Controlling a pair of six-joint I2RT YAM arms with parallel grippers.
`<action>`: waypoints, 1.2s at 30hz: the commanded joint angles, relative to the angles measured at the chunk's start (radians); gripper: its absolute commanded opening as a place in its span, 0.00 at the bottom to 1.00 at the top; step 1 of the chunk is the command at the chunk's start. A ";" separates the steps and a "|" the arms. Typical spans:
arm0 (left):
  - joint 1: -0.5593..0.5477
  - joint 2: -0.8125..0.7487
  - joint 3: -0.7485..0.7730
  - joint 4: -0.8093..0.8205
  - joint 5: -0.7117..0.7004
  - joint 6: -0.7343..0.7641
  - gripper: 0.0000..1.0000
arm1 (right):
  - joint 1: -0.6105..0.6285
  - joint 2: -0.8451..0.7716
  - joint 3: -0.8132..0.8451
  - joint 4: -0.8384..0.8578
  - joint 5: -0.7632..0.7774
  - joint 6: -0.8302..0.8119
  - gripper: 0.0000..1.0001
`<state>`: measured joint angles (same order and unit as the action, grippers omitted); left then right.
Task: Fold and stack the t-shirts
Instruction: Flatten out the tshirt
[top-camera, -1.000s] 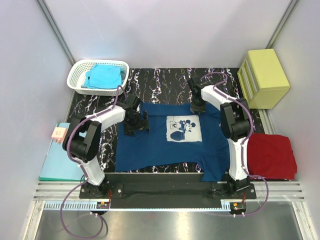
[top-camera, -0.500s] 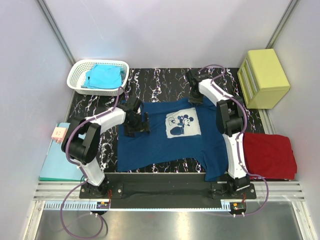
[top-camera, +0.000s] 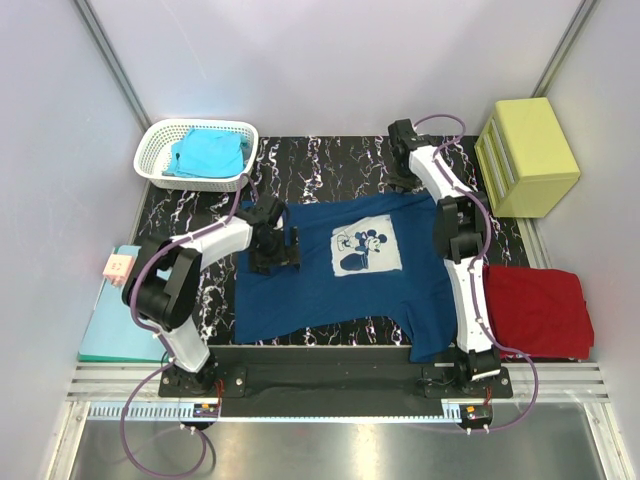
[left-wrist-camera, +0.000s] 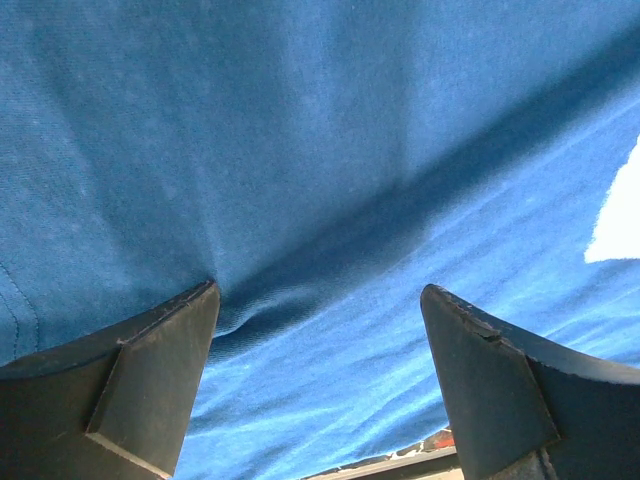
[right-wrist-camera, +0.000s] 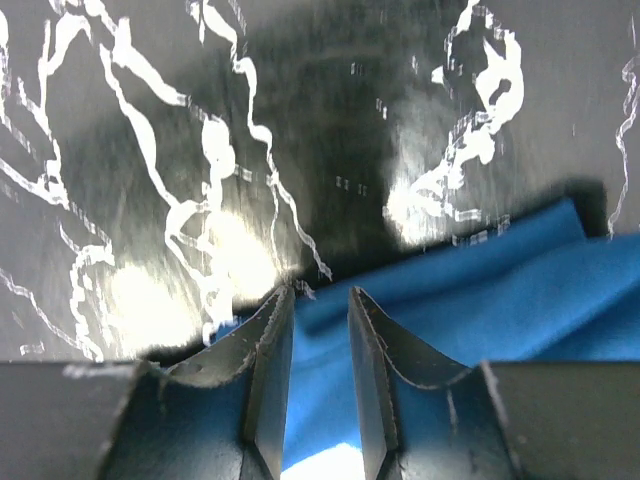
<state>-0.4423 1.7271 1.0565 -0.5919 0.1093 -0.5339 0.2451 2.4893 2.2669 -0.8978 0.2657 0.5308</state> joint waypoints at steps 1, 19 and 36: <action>-0.015 0.000 -0.062 -0.082 -0.013 0.009 0.90 | -0.036 0.071 0.158 -0.042 -0.040 0.008 0.36; -0.026 -0.123 0.000 -0.072 -0.099 0.012 0.93 | 0.038 -0.203 0.147 -0.033 -0.091 -0.067 0.41; 0.083 0.304 0.526 -0.088 -0.045 0.018 0.92 | 0.148 -0.859 -0.943 0.137 0.006 -0.003 0.40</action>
<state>-0.3767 1.9362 1.5089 -0.6548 0.0525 -0.5282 0.3908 1.7035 1.3930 -0.7979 0.2462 0.5182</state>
